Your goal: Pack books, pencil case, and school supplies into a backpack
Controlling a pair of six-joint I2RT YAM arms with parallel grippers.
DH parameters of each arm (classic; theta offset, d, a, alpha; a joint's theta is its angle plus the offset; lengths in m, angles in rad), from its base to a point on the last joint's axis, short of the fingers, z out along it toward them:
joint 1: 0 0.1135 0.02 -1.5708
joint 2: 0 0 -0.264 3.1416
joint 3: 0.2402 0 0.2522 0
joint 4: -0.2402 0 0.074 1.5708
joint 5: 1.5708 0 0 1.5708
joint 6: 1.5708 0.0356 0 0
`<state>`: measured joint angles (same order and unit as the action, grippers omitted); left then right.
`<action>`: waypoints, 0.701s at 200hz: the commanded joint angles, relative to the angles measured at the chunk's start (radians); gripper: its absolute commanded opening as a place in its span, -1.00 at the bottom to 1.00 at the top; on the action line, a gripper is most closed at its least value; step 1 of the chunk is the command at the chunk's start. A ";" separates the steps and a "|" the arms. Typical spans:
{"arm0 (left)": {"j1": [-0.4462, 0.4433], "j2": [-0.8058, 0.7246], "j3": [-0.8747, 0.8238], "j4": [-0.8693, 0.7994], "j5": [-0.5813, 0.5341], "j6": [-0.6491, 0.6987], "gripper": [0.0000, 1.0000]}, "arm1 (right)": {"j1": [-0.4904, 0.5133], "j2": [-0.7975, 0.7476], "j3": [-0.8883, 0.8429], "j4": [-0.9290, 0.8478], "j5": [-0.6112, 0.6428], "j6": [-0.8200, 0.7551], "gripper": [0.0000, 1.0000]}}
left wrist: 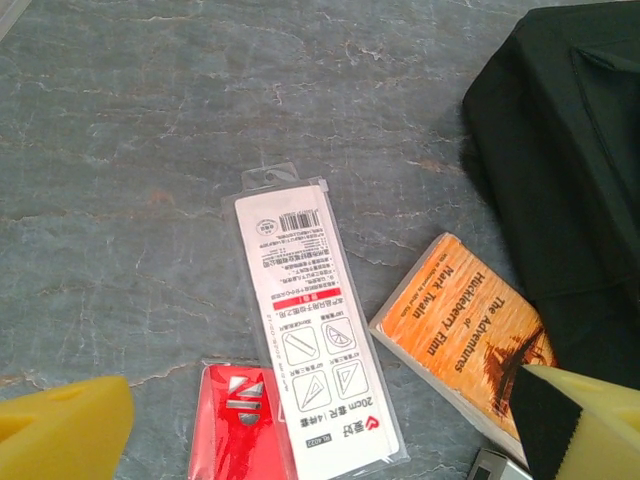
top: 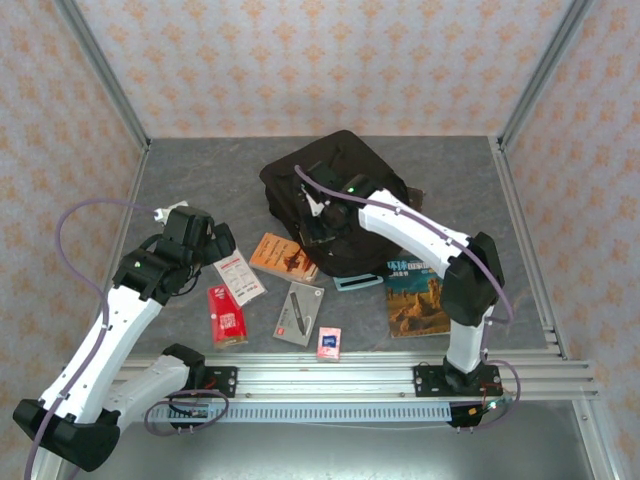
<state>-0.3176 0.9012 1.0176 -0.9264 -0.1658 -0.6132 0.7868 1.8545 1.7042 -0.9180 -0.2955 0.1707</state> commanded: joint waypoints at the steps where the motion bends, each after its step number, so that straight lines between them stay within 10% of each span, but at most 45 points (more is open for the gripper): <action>1: 0.008 -0.012 -0.011 0.007 0.001 -0.008 0.97 | 0.004 0.005 0.027 -0.036 0.033 -0.007 -0.34; 101: 0.008 -0.019 -0.011 0.010 0.002 -0.011 0.97 | 0.013 0.053 -0.015 -0.042 0.039 -0.015 -0.41; 140: 0.008 -0.025 -0.014 0.011 -0.001 -0.014 0.97 | 0.015 0.043 -0.038 -0.024 0.041 -0.011 -0.84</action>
<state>-0.3180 0.8902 1.0122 -0.9237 -0.1608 -0.6132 0.7959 1.9087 1.6836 -0.9272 -0.2848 0.1638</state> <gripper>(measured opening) 0.985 0.146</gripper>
